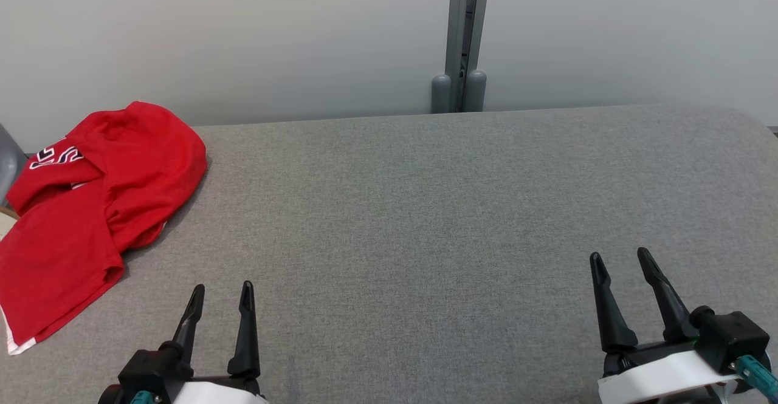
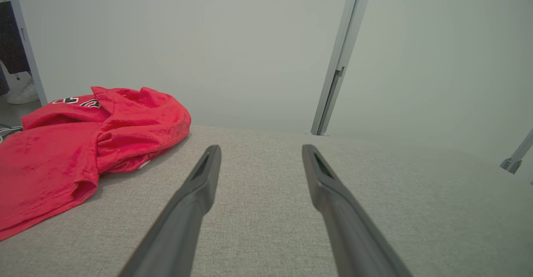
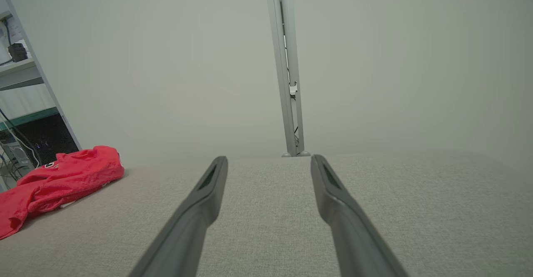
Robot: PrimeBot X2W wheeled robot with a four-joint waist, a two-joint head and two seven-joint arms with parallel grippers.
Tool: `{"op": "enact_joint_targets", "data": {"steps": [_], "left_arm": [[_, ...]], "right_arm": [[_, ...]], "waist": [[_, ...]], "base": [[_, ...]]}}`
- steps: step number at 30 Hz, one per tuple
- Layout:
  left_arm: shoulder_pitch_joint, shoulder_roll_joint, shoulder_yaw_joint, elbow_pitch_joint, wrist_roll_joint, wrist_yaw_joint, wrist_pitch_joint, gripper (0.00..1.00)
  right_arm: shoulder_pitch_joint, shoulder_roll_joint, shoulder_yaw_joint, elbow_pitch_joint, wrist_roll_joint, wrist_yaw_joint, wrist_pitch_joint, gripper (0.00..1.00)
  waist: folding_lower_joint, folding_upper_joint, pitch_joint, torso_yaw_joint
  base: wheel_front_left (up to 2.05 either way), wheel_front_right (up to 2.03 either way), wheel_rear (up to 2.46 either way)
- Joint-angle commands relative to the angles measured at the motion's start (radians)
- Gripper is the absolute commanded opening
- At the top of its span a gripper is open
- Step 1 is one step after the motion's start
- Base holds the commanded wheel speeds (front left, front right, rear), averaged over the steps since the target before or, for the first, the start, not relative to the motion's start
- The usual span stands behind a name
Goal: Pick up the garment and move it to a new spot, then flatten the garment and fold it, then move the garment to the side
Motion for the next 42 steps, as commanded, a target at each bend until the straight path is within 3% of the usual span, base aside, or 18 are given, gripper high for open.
{"op": "enact_joint_targets", "data": {"steps": [1,15,42], "left_arm": [[0.004,0.006,0.0,-0.004,0.02,0.007,-0.008,1.0],[0.012,0.007,-0.011,0.004,0.09,0.016,-0.031,1.0],[0.0,0.006,-0.011,0.009,0.088,0.006,-0.03,1.0]], "right_arm": [[0.003,-0.009,0.0,-0.002,-0.022,0.002,-0.011,1.0],[0.007,-0.01,0.005,-0.007,-0.113,0.002,-0.036,1.0],[0.013,-0.01,-0.01,-0.007,-0.106,0.002,-0.034,1.0]], "waist": [[0.0,0.0,0.0,0.0],[0.0,0.0,-0.001,0.001],[0.0,0.0,0.001,0.021]], "base": [[0.0,0.0,0.0],[0.0,0.0,0.0],[0.0,0.0,0.0]]}}
